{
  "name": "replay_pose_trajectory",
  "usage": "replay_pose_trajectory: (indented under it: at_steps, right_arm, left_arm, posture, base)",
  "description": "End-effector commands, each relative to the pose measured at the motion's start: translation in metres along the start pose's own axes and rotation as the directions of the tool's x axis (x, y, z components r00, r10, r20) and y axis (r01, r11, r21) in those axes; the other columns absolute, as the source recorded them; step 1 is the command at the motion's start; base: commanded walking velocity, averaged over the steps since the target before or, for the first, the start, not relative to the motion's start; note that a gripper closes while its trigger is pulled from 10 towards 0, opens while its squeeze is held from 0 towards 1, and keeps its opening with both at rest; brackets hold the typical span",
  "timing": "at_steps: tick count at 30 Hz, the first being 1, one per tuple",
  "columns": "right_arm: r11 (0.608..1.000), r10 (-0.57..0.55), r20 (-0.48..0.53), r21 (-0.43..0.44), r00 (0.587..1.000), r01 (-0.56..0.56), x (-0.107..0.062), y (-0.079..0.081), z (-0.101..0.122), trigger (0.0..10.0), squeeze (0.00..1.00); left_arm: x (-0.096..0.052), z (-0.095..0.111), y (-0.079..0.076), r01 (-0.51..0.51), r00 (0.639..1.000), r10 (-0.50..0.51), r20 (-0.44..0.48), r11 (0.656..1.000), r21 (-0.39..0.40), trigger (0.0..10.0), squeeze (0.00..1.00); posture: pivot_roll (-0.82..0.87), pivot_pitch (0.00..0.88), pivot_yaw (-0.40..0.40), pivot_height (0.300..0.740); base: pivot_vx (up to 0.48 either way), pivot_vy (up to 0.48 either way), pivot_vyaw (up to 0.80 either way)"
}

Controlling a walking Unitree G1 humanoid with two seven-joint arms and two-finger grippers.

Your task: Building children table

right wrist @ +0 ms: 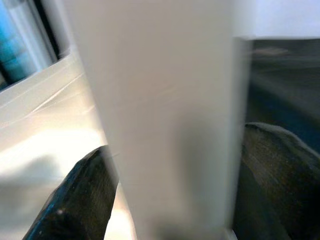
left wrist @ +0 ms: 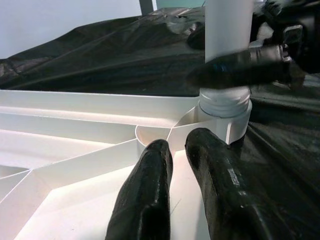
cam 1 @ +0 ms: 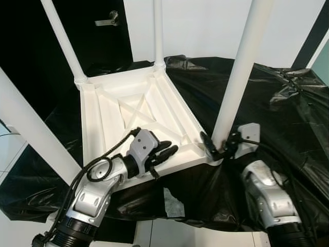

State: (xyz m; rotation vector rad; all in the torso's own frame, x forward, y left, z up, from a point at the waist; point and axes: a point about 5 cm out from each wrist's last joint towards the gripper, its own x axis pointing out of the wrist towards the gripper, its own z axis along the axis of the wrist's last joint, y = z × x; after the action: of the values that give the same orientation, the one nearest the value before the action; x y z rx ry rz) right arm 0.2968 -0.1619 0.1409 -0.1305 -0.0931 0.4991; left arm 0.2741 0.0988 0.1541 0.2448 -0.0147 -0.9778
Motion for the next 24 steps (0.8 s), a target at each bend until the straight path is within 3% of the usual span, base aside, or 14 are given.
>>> replay_pose_trajectory:
  at_steps: [1,5,6,7,15,23,24]
  right_arm:
    - [0.999,0.050,-0.001,0.010,0.999,-0.050,0.003,0.001,-0.001,10.0,0.00]
    - [0.982,0.188,-0.047,0.013,0.981,-0.187,0.024,0.000,-0.005,10.0,0.00]
    - [0.975,0.220,-0.061,0.003,0.974,-0.220,0.027,0.001,-0.006,3.0,0.00]
    - [0.969,0.248,-0.070,0.002,0.966,-0.248,0.028,0.002,-0.007,0.0,0.00]
    - [0.953,0.302,-0.076,0.010,0.950,-0.302,0.026,-0.001,-0.007,0.0,0.00]
    - [0.964,0.266,-0.064,0.035,0.962,-0.264,0.020,0.001,-0.012,0.1,0.00]
    - [0.972,0.236,-0.068,0.032,0.969,-0.235,0.018,0.003,-0.014,10.0,0.00]
  left_arm:
    - [0.000,-0.001,-0.001,0.040,0.999,-0.040,-0.004,0.999,-0.008,10.0,0.00]
    - [0.000,0.001,0.001,0.040,0.999,-0.040,-0.005,0.999,0.003,10.0,0.00]
    - [-0.001,0.001,0.001,0.038,0.999,-0.038,-0.005,0.999,0.007,10.0,0.00]
    - [-0.002,0.001,0.002,0.035,0.999,-0.035,-0.006,0.999,0.010,10.0,0.00]
    - [-0.003,-0.001,0.001,0.020,1.000,-0.020,-0.005,1.000,0.003,10.0,0.00]
    - [0.002,-0.006,-0.010,0.042,0.999,-0.042,-0.008,0.999,-0.023,10.0,0.00]
    - [0.002,-0.007,-0.012,0.047,0.999,-0.047,-0.009,0.999,-0.027,10.0,0.00]
  posture:
    - [0.03,0.000,0.020,0.740]
    - [0.05,0.000,0.016,0.740]
    - [0.05,0.000,0.012,0.740]
    - [0.06,0.000,0.007,0.740]
    - [0.06,0.000,-0.009,0.740]
    - [0.05,0.000,-0.005,0.740]
    - [0.05,0.000,-0.004,0.740]
  base:
    - [0.000,0.000,0.00]
    - [0.000,0.000,0.00]
    - [0.000,0.000,0.00]
    - [0.000,0.000,0.00]
    - [0.000,0.000,0.00]
    - [0.000,0.000,0.00]
    - [0.000,0.000,0.00]
